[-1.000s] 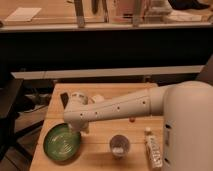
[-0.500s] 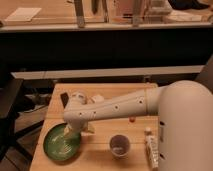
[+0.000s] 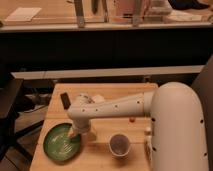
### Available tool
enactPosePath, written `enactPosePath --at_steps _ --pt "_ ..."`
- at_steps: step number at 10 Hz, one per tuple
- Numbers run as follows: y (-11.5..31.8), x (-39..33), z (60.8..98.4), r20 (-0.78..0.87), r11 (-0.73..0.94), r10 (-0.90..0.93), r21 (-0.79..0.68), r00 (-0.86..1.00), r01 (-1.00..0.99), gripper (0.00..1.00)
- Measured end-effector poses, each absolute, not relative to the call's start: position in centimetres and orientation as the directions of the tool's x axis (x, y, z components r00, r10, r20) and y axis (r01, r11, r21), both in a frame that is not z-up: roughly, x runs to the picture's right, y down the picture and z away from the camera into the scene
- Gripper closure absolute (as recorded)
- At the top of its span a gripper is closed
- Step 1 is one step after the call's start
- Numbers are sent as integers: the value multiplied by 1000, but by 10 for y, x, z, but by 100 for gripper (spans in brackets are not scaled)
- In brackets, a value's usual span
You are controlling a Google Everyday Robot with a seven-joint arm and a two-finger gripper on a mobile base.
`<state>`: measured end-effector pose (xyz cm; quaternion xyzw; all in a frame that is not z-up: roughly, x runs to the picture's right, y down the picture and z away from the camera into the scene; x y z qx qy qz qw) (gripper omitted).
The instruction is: Drag the ceramic bowl in a circle
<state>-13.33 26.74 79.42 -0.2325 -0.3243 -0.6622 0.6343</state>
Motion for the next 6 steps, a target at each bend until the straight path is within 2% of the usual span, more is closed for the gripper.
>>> enactPosePath --at_steps 3,6 --pt "256 -141 782 687 8 -721 144 -94 990 52" --pt "259 -140 785 700 16 -709 143 -90 990 84"
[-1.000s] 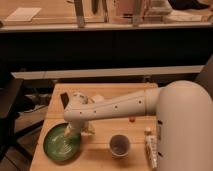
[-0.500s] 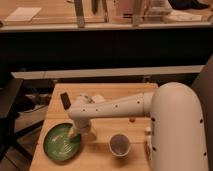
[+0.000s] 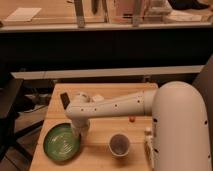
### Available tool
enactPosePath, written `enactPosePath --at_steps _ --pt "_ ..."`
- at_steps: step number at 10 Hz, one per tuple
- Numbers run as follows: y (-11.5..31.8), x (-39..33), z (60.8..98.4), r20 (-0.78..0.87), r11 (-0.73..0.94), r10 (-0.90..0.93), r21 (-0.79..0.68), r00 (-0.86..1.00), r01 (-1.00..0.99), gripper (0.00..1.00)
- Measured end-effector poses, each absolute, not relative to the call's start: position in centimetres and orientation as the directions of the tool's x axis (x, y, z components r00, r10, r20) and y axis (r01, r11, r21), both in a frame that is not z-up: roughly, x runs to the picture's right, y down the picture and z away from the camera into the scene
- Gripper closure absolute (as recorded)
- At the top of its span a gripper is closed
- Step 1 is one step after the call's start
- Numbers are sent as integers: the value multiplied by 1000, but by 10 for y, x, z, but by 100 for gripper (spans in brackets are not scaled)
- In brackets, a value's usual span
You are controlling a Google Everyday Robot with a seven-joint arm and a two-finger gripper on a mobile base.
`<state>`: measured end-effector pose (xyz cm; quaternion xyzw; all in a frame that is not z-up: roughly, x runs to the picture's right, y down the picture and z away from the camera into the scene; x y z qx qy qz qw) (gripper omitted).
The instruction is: Drag the ceramic bowl in a circle
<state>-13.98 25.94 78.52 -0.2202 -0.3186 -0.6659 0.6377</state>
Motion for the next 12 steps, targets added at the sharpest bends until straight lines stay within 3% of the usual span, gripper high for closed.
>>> enactPosePath --at_steps 2,12 --pt "256 -138 790 691 21 -717 144 -86 989 98" --pt "237 -117 791 686 86 -727 148 -39 985 99"
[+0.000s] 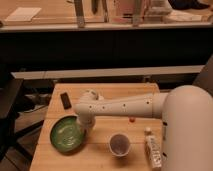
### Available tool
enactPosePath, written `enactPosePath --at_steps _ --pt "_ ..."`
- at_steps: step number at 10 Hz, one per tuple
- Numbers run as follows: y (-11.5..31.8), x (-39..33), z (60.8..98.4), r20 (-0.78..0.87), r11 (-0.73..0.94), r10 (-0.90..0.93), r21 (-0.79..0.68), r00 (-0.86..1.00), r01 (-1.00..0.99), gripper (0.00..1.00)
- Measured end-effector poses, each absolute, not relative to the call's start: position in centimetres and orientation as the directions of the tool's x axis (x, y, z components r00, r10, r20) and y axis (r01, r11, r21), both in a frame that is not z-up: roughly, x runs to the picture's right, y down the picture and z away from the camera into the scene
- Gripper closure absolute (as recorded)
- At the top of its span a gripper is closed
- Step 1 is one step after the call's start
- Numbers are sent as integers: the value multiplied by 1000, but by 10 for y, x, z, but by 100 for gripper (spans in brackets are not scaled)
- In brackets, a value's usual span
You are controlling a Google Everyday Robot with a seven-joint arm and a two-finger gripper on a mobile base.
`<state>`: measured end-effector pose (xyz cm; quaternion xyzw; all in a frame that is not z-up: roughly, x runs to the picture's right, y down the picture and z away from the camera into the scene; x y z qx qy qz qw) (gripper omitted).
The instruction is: Drag the ceramic bowl in a circle
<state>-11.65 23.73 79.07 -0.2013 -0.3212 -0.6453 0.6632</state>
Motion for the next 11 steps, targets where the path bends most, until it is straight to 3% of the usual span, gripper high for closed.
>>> enactPosePath --at_steps 11 --pt "227 -96 788 690 154 -724 167 -4 974 99"
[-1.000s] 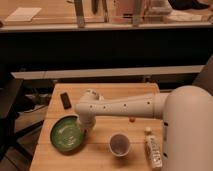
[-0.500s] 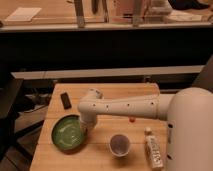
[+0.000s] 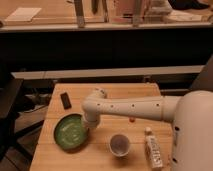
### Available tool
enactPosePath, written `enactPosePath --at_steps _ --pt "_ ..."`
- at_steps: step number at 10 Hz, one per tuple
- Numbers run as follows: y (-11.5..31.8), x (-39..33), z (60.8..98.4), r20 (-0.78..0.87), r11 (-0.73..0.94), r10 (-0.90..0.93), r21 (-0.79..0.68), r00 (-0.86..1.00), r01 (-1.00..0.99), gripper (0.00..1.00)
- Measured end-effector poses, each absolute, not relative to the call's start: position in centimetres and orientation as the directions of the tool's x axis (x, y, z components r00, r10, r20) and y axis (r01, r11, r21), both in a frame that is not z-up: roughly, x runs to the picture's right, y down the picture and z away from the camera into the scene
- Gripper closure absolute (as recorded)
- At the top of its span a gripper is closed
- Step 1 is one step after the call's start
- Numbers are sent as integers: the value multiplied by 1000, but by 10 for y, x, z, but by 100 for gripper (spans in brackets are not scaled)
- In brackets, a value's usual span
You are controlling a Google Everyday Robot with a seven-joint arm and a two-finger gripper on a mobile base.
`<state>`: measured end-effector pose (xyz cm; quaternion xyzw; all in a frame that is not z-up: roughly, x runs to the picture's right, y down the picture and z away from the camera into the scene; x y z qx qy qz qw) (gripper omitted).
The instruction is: Drag the ceramic bowl in a circle
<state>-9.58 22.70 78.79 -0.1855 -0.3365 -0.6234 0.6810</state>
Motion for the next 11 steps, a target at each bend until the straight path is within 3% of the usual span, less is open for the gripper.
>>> enactPosePath --at_steps 11 --pt "223 -84 785 710 220 -704 178 30 959 99"
